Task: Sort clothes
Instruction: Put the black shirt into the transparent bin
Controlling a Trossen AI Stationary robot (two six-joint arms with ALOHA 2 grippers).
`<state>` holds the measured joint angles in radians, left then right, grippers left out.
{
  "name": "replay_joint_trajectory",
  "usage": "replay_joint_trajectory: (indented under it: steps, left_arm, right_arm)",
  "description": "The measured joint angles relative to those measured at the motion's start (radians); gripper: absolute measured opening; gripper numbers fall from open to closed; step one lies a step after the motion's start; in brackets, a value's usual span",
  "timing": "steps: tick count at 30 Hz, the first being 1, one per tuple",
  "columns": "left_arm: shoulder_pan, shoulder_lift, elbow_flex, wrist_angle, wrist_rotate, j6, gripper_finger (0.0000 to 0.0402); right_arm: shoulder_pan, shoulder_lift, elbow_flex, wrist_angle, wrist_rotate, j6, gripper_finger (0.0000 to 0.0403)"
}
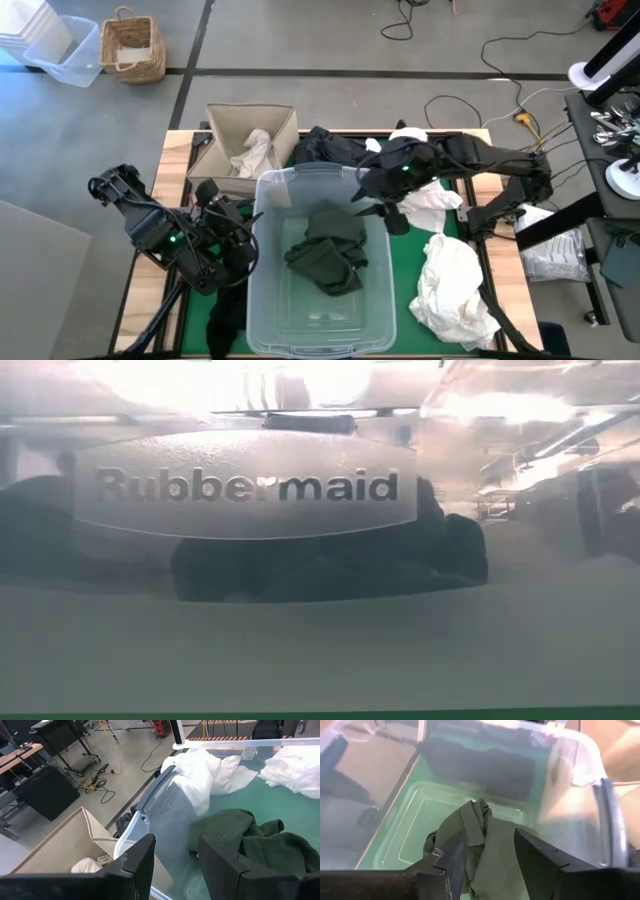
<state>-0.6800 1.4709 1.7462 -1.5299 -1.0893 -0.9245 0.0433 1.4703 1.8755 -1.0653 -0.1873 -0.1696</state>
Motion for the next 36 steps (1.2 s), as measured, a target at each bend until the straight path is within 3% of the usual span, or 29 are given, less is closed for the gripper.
replay_joint_trajectory:
  steps: [11,23,36]
  left_arm:
    - [0.000,0.000,0.000,0.003,0.000,-0.001,0.0132]
    - [0.000,0.000,0.000,0.004,0.000,-0.011,0.0132]
    - [0.000,-0.001,0.000,0.004,0.000,-0.012,0.0132]
  right_arm:
    - [0.000,-0.163,0.000,-0.081,0.183,0.029,0.0134]
    - [0.000,-0.297,-0.074,-0.192,0.341,0.232,0.0096]
    - [0.000,-0.407,-0.266,-0.182,0.375,0.301,0.0064]
